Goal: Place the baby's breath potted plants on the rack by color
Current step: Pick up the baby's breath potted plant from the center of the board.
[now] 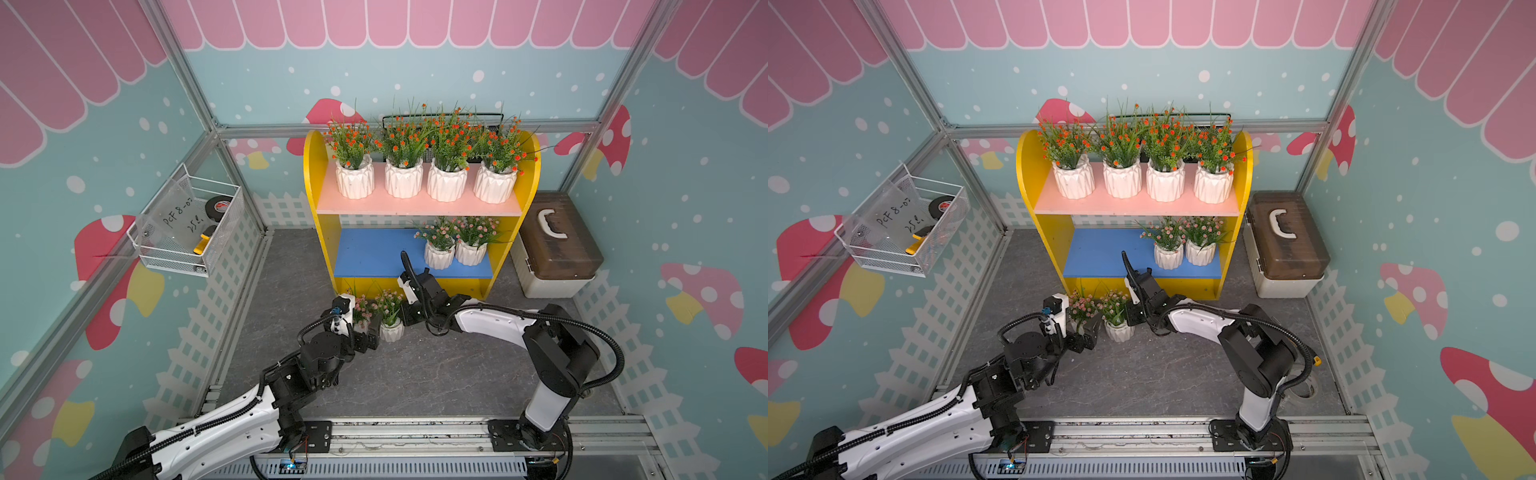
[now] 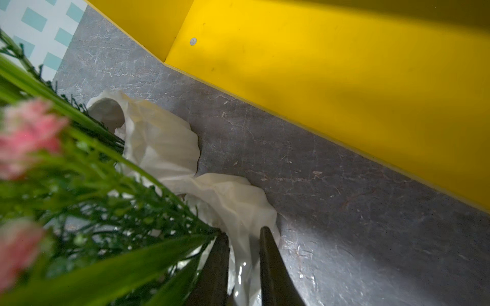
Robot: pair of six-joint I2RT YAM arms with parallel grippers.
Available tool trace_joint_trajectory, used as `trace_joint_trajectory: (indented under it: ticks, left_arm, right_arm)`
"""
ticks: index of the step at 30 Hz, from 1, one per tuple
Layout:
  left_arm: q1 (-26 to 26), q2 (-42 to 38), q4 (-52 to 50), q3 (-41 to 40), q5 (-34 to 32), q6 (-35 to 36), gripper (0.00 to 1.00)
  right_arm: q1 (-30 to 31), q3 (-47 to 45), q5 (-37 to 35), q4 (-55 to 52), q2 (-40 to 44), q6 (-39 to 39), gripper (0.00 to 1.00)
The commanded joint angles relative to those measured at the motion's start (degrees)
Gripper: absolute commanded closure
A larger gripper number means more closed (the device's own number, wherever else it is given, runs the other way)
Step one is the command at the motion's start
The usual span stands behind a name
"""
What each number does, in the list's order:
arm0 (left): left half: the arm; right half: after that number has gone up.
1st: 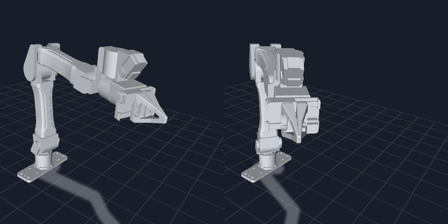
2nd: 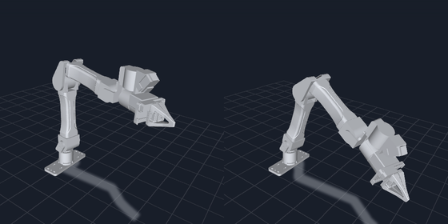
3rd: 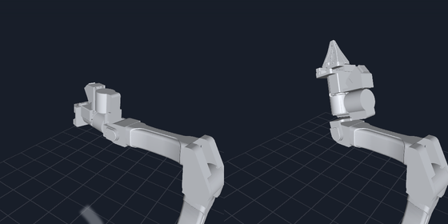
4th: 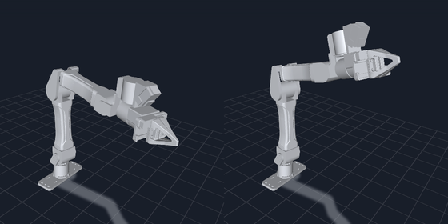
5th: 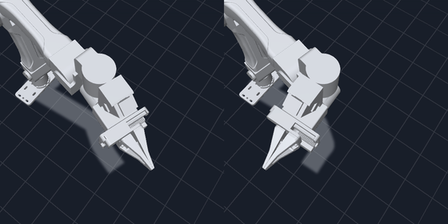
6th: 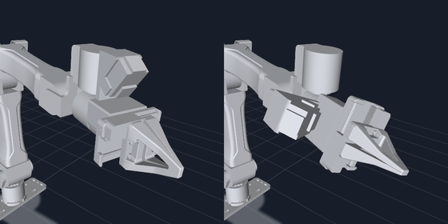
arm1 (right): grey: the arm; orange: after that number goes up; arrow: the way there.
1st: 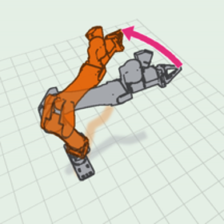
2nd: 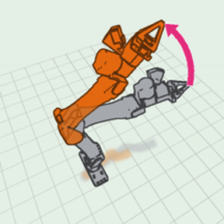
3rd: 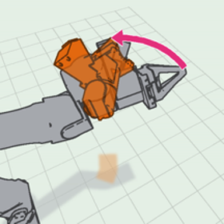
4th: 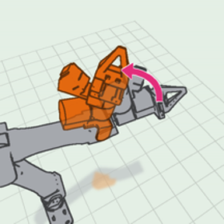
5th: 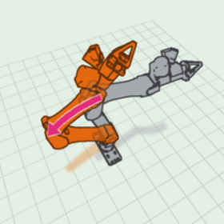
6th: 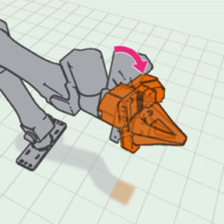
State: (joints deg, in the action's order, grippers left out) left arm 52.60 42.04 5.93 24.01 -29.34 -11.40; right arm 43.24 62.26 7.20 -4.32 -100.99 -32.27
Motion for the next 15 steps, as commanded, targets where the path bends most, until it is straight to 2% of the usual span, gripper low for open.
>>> trace_joint_trajectory:
  ticks: [1,9,15]
  left_arm:
    - [0.16,0.49,-0.44,1.03,-0.47,-0.86,0.01]
    - [0.22,1.38,0.80,0.90,0.54,-0.16,0.01]
    - [0.22,1.96,4.52,-0.86,2.39,1.02,0.01]
  right_arm:
    - [0.48,2.15,-1.99,-3.01,-1.81,0.45,0.84]
    - [0.39,3.04,-4.14,-6.89,0.84,3.25,0.97]
    - [-0.93,1.75,-4.41,-10.02,6.87,5.50,1.00]
